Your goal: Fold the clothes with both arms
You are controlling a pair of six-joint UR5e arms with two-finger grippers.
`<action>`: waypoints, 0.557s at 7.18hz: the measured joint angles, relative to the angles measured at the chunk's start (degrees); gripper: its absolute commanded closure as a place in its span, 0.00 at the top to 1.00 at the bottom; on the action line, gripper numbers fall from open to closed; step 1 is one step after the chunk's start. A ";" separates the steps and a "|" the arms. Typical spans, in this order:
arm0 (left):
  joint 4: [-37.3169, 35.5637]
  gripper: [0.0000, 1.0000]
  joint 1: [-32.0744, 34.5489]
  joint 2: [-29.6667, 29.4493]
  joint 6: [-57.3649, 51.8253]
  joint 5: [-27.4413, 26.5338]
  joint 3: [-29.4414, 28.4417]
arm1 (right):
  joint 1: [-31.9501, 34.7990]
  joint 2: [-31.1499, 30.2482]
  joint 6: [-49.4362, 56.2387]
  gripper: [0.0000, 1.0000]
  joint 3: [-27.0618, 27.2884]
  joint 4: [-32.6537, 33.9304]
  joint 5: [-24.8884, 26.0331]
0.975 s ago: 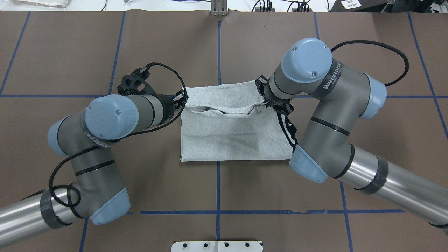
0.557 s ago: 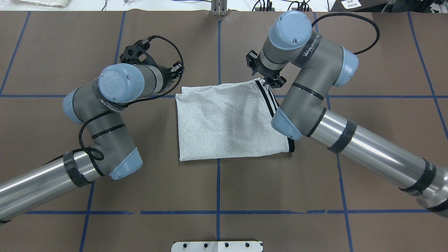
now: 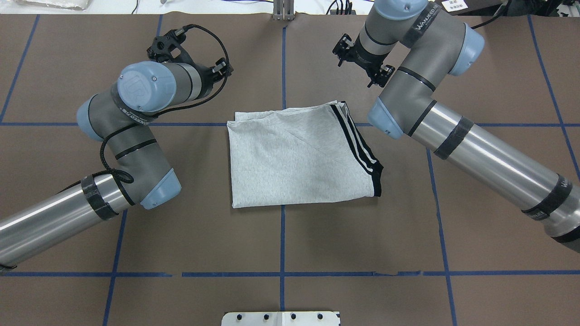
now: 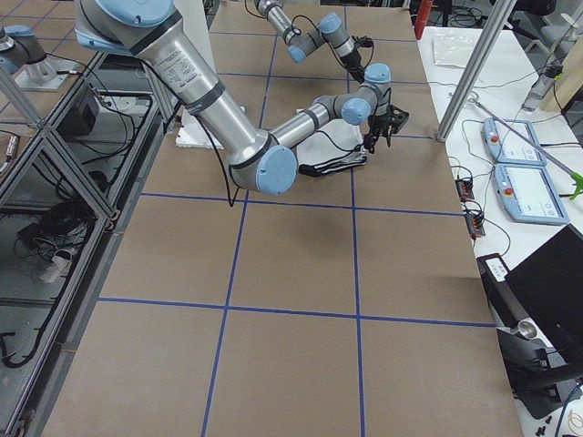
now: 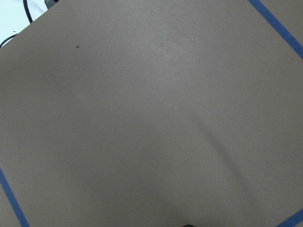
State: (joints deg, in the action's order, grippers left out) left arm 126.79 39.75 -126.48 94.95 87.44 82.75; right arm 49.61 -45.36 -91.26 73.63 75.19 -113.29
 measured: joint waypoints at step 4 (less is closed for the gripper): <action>-0.63 0.67 4.63 4.21 -21.94 15.36 3.88 | 7.63 -13.38 17.51 1.00 8.46 -0.01 -7.79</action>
State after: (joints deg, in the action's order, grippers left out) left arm 126.17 44.39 -122.27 73.01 102.80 86.62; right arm 57.24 -58.74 -73.75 82.09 75.18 -121.08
